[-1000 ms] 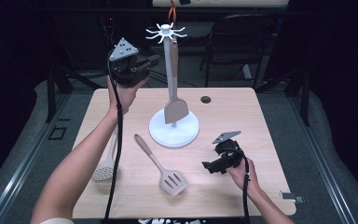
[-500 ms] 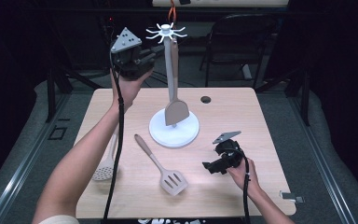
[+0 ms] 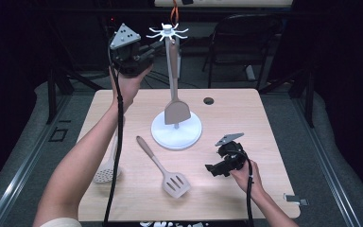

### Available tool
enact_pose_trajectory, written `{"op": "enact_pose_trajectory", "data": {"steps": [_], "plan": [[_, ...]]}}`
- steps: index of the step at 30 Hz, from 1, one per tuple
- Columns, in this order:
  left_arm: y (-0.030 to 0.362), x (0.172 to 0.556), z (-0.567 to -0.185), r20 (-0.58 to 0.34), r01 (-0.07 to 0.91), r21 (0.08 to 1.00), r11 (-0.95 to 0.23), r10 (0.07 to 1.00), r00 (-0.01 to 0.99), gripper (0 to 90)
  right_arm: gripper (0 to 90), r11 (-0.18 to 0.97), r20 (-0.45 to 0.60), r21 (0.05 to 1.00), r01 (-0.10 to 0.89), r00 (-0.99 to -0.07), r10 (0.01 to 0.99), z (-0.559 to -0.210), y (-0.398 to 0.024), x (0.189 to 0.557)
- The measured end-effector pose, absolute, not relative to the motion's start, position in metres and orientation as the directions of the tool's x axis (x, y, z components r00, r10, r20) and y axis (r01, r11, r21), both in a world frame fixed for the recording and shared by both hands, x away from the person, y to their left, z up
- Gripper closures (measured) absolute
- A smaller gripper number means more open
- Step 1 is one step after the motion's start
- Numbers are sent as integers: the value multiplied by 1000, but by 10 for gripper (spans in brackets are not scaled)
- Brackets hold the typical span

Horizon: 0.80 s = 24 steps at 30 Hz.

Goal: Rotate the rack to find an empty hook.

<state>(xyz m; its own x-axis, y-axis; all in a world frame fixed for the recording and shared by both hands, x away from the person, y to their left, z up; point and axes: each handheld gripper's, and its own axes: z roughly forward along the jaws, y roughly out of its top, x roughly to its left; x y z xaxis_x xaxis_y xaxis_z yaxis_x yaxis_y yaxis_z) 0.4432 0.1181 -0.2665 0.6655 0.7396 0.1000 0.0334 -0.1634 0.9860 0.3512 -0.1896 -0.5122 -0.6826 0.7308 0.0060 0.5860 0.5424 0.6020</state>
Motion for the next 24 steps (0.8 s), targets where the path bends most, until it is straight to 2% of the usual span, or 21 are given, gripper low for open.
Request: {"op": "enact_pose_trajectory", "data": {"steps": [24], "plan": [[125,457,-267,80,61,987,-150,777,625,900,40,550,-4,599,582,-684,729,-512,-190,351]]}}
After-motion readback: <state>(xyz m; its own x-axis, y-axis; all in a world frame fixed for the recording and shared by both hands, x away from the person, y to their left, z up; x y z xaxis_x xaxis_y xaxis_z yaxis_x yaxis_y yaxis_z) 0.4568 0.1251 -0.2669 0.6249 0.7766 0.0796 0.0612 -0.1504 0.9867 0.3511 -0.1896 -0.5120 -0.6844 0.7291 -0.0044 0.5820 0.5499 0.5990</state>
